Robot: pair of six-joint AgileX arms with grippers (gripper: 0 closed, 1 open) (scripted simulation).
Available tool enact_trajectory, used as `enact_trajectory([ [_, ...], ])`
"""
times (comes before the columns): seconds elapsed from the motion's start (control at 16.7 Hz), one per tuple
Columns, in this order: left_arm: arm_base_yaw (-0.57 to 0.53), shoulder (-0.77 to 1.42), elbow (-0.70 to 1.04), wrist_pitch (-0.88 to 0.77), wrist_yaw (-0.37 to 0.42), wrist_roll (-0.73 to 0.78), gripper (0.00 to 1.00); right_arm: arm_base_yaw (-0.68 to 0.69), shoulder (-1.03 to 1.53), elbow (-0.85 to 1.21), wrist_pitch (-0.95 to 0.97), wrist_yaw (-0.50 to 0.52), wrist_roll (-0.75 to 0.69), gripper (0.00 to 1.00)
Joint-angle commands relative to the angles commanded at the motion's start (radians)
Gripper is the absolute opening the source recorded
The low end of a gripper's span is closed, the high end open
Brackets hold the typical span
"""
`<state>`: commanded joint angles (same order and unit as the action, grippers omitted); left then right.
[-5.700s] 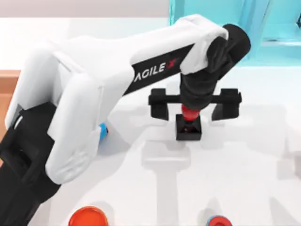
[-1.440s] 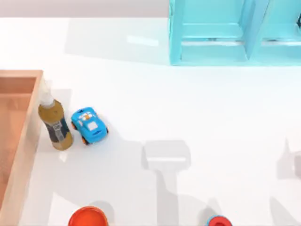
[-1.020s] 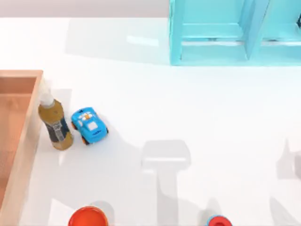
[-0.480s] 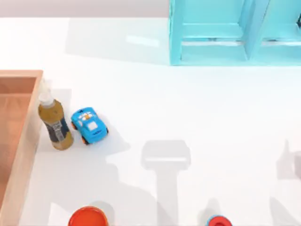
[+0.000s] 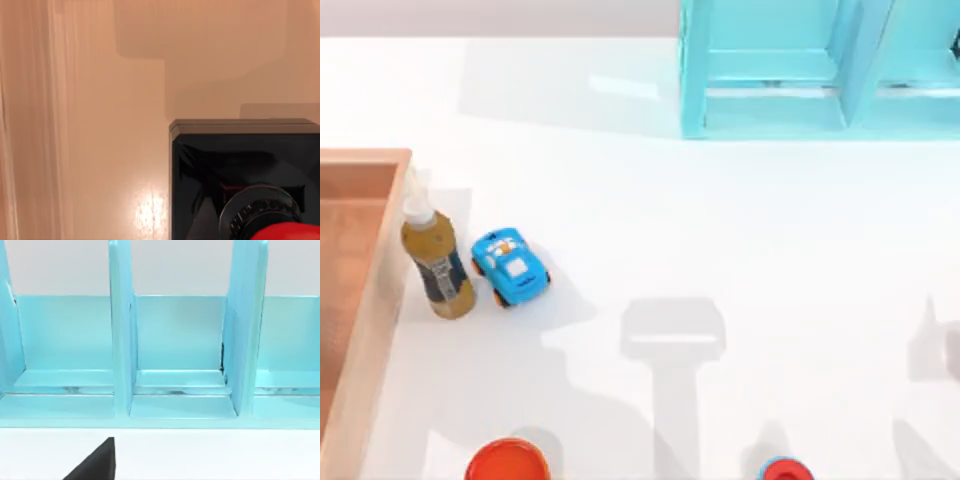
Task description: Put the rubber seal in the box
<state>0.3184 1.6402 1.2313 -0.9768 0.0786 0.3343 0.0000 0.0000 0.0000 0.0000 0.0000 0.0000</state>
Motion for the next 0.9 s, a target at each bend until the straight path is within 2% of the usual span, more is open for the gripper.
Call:
enact_trajectory([
  [0.54, 0.000, 0.000, 0.000, 0.000, 0.000, 0.000, 0.98, 0.000, 0.000, 0.000, 0.000, 0.000, 0.000, 1.00],
  [0.9, 0.000, 0.000, 0.000, 0.000, 0.000, 0.000, 1.00, 0.000, 0.000, 0.000, 0.000, 0.000, 0.000, 1.00],
])
